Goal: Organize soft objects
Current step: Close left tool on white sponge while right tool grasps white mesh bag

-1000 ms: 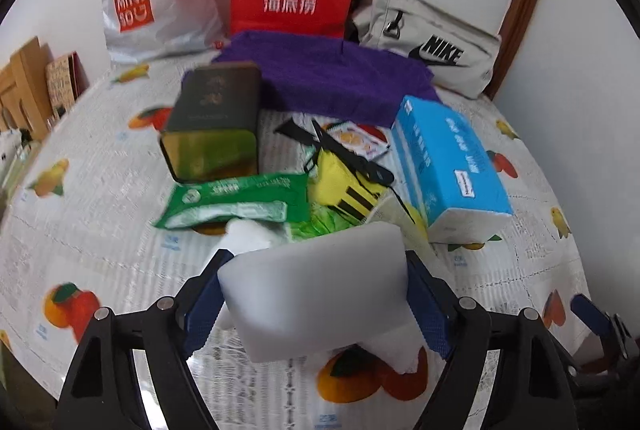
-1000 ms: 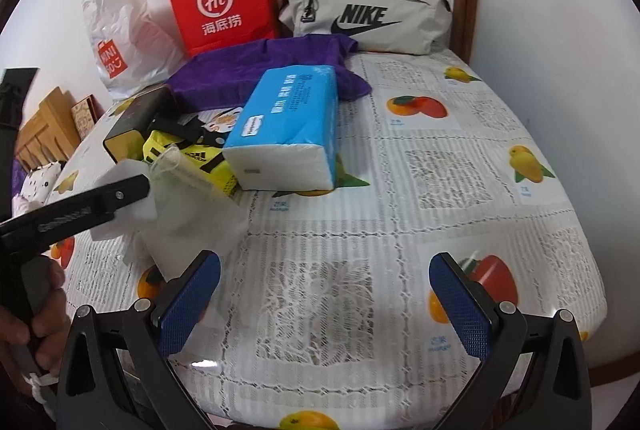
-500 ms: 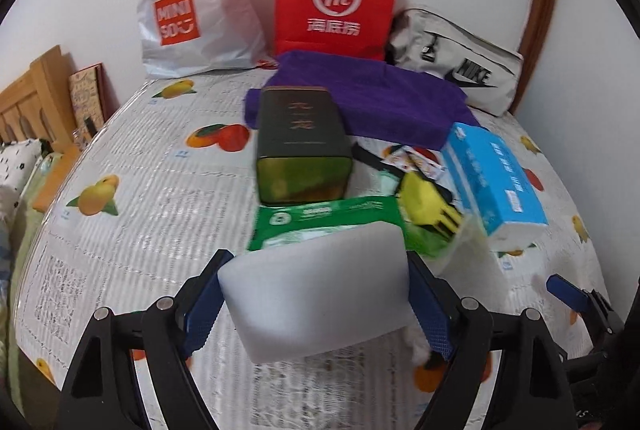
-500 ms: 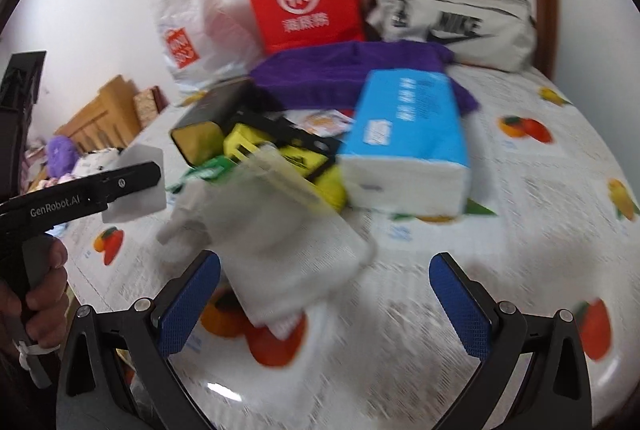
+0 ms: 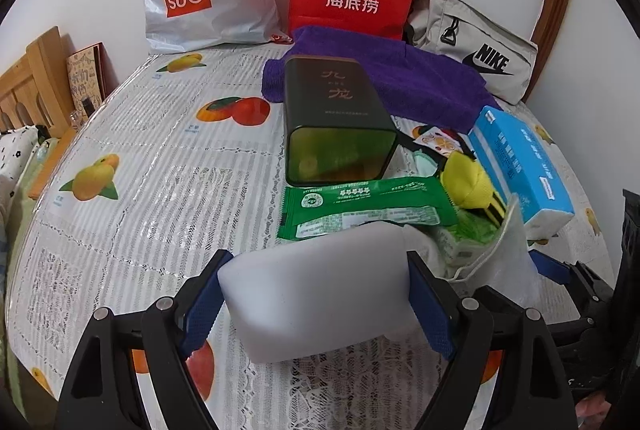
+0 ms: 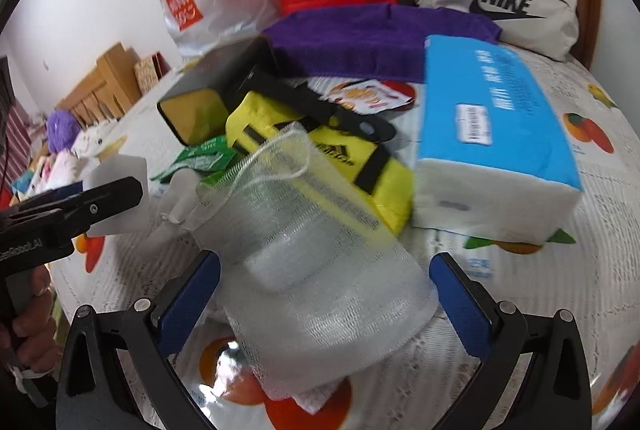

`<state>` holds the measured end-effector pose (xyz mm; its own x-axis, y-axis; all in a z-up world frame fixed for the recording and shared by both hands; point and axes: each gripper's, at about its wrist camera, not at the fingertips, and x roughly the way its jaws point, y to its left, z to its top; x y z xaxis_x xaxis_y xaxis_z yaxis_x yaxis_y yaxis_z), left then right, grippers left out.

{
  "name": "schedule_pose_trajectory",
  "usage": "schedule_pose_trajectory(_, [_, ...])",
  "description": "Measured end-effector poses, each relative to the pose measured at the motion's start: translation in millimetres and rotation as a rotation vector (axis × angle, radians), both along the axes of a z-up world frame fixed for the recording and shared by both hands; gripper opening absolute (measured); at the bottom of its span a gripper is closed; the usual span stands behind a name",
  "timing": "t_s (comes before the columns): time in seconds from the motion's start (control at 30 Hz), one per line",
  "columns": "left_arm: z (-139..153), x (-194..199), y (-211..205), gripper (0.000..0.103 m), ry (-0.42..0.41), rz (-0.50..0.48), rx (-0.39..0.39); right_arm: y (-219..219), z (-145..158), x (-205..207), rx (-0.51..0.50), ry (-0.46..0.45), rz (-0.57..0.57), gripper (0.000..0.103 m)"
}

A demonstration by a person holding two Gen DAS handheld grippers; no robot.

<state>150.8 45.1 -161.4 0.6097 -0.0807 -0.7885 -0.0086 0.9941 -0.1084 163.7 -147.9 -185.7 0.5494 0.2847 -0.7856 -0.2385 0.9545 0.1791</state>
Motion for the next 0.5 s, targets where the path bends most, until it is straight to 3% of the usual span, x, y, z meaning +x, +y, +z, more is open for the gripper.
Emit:
schedule_pose_trajectory(0.07, [-2, 1, 2, 0.084, 0.007, -0.002, -0.003, 6, 2, -3, -0.017, -0.023, -0.002, 0.099])
schedule_pose_trajectory(0.37, [-12, 7, 12, 0.085, 0.029, -0.007, -0.045, 4, 16, -12, -0.040, -0.087, -0.004, 0.036])
schedule_pose_trajectory(0.5, [-11, 4, 11, 0.085, 0.020, -0.019, -0.036, 1, 25, -19, -0.025, -0.107, 0.009, 0.019])
